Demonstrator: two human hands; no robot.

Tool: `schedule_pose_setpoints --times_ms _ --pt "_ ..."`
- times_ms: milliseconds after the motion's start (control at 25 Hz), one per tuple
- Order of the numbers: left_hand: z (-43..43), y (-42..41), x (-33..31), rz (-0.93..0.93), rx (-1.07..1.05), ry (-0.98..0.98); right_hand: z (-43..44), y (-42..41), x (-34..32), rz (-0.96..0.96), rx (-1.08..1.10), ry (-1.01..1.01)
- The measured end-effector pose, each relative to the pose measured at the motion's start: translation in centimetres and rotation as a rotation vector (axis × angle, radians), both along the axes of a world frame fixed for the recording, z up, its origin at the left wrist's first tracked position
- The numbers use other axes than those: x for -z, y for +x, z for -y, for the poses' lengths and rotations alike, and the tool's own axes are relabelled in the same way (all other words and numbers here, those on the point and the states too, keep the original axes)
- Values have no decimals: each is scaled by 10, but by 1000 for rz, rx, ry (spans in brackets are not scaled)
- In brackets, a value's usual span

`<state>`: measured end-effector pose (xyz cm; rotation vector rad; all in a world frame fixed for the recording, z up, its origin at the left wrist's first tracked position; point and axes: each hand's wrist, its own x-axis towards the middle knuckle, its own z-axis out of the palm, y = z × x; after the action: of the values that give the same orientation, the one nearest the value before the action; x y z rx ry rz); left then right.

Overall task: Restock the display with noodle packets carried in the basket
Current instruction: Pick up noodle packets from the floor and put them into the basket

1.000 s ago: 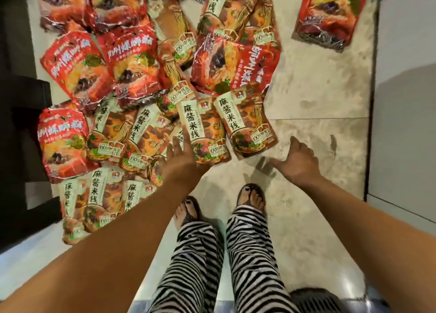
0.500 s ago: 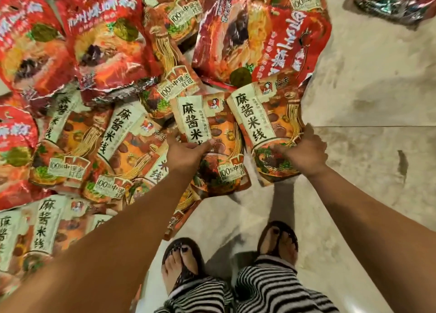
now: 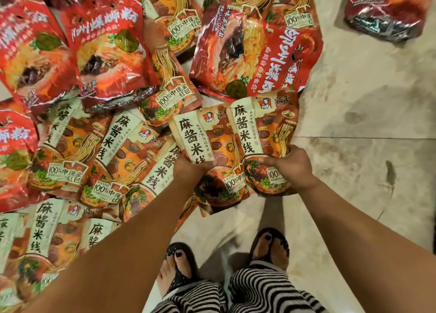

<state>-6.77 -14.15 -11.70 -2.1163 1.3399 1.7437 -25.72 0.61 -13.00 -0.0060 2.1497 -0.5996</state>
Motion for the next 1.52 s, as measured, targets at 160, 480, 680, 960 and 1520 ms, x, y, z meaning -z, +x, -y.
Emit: schedule_pose_setpoints --times_ms 160,480,680,960,1520 --pt "-8 8 -44 4 10 59 -15 15 -44 168 165 -49" --pt "21 31 -262 -54 354 334 -78 23 -232 476 430 21" --pt "19 34 -383 39 550 510 -107 33 -339 546 412 -61" --pt "-16 51 -416 67 641 598 -166 77 -392 533 515 -166" --pt "-92 157 -476 68 768 582 -314 310 -429 658 1115 -510"
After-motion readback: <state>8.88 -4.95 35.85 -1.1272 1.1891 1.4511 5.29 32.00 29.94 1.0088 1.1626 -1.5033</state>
